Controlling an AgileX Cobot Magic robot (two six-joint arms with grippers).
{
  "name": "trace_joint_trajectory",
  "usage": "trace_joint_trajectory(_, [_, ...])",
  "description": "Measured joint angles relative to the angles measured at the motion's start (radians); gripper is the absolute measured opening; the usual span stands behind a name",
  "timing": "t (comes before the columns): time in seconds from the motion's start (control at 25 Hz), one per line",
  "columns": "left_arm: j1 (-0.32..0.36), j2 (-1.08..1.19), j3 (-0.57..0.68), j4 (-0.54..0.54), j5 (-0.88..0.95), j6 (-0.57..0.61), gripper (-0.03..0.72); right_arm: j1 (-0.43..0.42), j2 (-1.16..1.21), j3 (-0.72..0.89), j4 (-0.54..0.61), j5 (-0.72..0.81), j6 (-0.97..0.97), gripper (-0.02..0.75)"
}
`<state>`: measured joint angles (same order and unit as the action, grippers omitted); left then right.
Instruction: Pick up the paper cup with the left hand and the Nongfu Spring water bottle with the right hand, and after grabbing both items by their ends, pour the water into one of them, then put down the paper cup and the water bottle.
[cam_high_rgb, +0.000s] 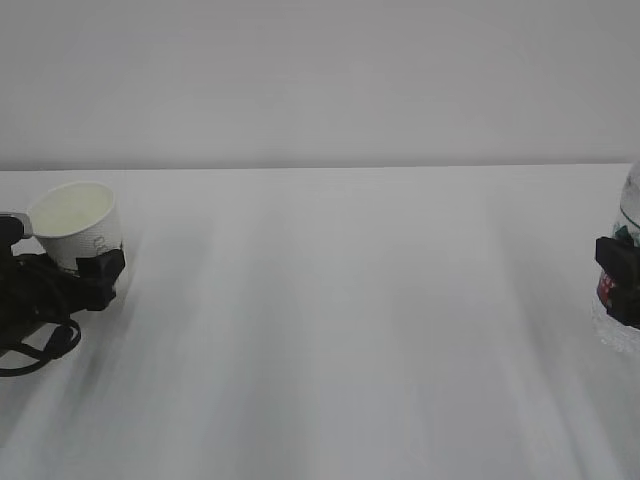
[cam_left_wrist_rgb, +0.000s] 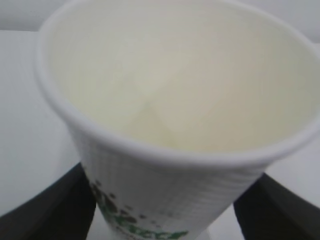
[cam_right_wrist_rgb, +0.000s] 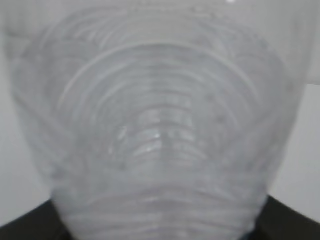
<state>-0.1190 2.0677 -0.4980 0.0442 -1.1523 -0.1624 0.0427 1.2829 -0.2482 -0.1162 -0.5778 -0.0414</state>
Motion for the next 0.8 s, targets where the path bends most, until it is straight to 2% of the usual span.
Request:
trace_joint_trajectory(0.08, [0.0, 0.0, 0.0, 0.0, 0.0, 0.0, 0.596, 0.0, 0.0, 0.0, 0.0, 0.0, 0.0, 0.432])
trace_joint_trajectory(0.2, [0.0, 0.0, 0.0, 0.013, 0.0, 0.0, 0.658, 0.0, 0.0, 0.0, 0.0, 0.0, 0.0, 0.432])
trace_joint_trajectory(0.32, [0.0, 0.0, 0.0, 0.017, 0.0, 0.0, 0.685, 0.0, 0.0, 0.0, 0.0, 0.0, 0.0, 0.432])
trace_joint_trajectory(0.8, [0.0, 0.0, 0.0, 0.012, 0.0, 0.0, 0.693, 0.0, 0.0, 0.0, 0.0, 0.0, 0.0, 0.432])
